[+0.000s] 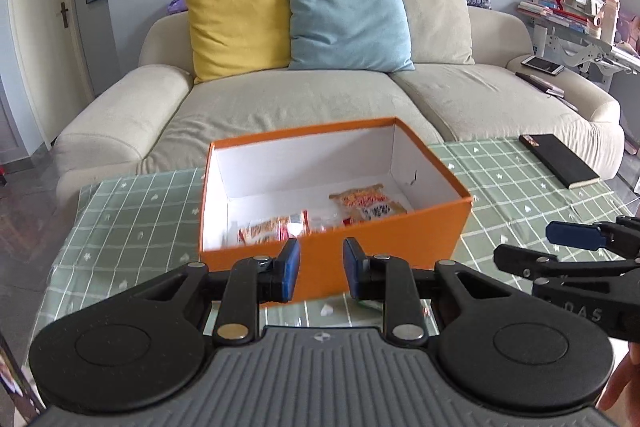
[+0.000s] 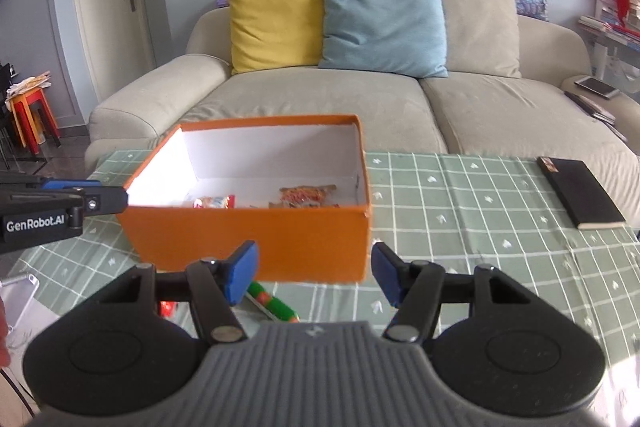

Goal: Organize snacks
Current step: 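Withdraw both tools from the box toward the remaining snacks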

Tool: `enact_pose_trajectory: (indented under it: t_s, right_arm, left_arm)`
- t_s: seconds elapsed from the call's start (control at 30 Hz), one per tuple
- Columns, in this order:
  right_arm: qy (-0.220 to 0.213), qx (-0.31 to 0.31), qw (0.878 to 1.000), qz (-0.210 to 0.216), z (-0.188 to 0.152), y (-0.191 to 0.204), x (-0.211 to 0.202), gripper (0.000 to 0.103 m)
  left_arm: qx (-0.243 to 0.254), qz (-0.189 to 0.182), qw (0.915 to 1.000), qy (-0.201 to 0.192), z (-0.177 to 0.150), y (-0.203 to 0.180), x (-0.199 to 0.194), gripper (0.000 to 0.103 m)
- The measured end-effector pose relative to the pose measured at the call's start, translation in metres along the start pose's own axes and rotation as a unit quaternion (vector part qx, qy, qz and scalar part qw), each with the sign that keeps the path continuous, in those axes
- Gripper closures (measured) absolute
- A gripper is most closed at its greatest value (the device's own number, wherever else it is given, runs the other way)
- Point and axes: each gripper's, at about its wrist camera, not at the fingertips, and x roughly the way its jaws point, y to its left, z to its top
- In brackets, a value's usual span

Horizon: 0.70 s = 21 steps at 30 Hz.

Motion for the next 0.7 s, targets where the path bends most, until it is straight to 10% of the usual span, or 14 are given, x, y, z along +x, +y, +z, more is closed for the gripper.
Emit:
enact_pose_trajectory:
  t_s: [0.4,0.7]
  right_arm:
    - [0.028,0.031,0.999,0.005,-0.056,-0.001,-0.022,0.04]
    - [0.048,-0.014,0.999,0.022,-0.087,0.016,-0.009,0.04]
  left_arm:
    - [-0.024,-0.002,0.9982,0.055,-0.054,0.005,-0.016,0.068]
    - [-0.039,-0.024,0.9932,0.107,-0.093,0.009,0.001,0.045]
